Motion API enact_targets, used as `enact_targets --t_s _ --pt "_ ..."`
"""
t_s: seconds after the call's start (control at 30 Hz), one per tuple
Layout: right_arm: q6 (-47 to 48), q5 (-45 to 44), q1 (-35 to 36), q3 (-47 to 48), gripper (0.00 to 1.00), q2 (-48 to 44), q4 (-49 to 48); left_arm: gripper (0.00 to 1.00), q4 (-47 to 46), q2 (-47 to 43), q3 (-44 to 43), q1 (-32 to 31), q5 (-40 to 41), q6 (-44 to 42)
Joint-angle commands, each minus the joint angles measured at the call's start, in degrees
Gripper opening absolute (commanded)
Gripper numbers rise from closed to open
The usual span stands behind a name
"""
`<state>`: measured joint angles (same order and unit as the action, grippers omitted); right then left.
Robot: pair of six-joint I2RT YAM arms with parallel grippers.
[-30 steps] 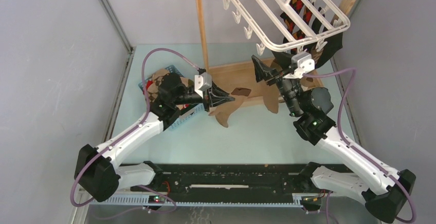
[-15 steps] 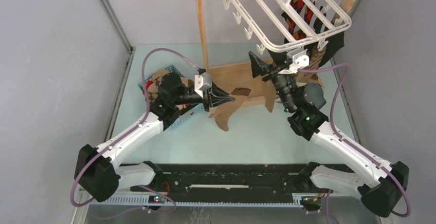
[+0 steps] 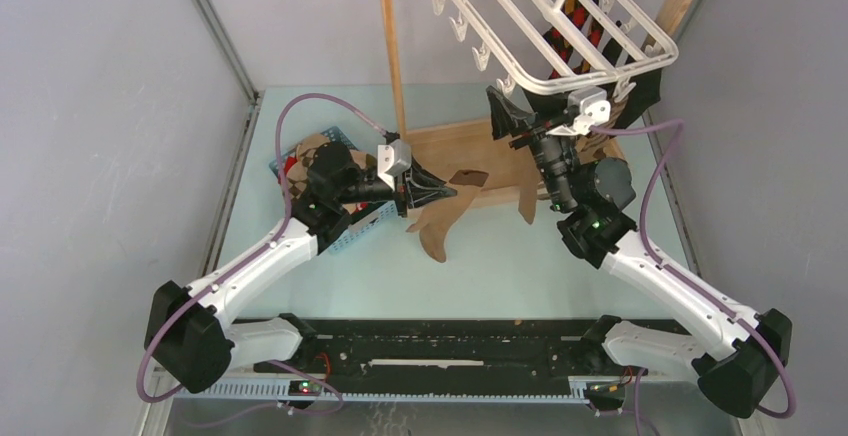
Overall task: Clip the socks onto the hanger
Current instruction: Open the clamp at the hanger.
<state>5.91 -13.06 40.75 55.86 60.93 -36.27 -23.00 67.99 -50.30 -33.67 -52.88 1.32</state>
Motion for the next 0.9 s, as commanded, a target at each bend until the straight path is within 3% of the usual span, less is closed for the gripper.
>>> enact_targets --t_s 0.0,0.5,0.87 --pt "-3.3 -0.5 -0.5 2.8 0.67 -0.1 -3.6 0.0 -2.9 -1.2 -3.3 0.3 -0.8 1.3" --pt "-3.2 2.6 -0.8 2.8 0.68 1.4 -7.7 0.0 -3.3 -1.8 -3.3 0.3 -0.4 2.6" --pt "-0.2 5.5 -1.4 2.8 0.77 1.8 -10.9 0.0 -3.4 -1.1 -4.5 0.2 -0.4 3.5"
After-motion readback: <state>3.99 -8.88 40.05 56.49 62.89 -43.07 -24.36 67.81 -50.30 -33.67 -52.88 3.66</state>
